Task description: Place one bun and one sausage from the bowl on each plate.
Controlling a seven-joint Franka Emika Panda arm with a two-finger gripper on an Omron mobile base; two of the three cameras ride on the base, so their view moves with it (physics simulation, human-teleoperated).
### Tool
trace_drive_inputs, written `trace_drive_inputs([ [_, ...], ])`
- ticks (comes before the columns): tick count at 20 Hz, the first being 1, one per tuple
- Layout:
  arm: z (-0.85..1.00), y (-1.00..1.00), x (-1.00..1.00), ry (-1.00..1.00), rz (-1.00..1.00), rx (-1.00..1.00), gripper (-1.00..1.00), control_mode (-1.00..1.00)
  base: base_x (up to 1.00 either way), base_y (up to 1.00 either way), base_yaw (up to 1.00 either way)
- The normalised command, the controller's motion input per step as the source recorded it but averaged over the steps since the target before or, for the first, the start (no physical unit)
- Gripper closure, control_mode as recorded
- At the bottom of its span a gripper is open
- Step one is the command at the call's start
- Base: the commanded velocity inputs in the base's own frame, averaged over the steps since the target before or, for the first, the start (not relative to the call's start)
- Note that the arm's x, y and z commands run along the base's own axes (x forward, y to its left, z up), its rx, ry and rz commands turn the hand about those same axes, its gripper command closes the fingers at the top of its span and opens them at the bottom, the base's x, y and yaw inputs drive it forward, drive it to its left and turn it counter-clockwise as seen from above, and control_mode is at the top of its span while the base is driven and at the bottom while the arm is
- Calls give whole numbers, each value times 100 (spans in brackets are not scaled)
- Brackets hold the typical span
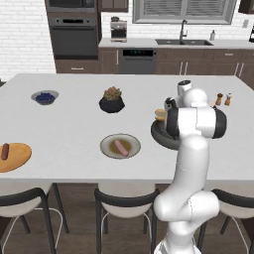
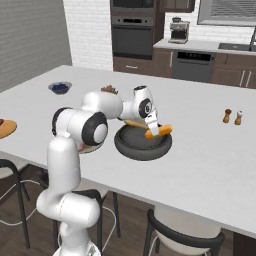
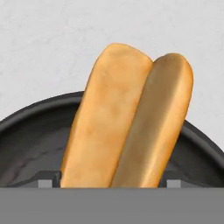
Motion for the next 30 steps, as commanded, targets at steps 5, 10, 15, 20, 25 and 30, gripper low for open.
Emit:
trace_drive_inputs([
  [5, -1, 0, -10, -3, 0, 0, 100, -100, 0, 0, 0],
  [10, 44, 0, -61, -10, -5, 1, 100, -100, 0, 0, 0],
  [15, 49, 12, -71, -13, -2, 2, 100, -100, 0, 0, 0],
  [20, 64, 89, -60, -23, 0, 9, 100, -100, 0, 0, 0],
  [25, 15, 100, -17, -8, 6, 3, 100, -100, 0, 0, 0],
  [30, 1, 100, 0, 0, 9, 4, 100, -100, 0, 0, 0],
])
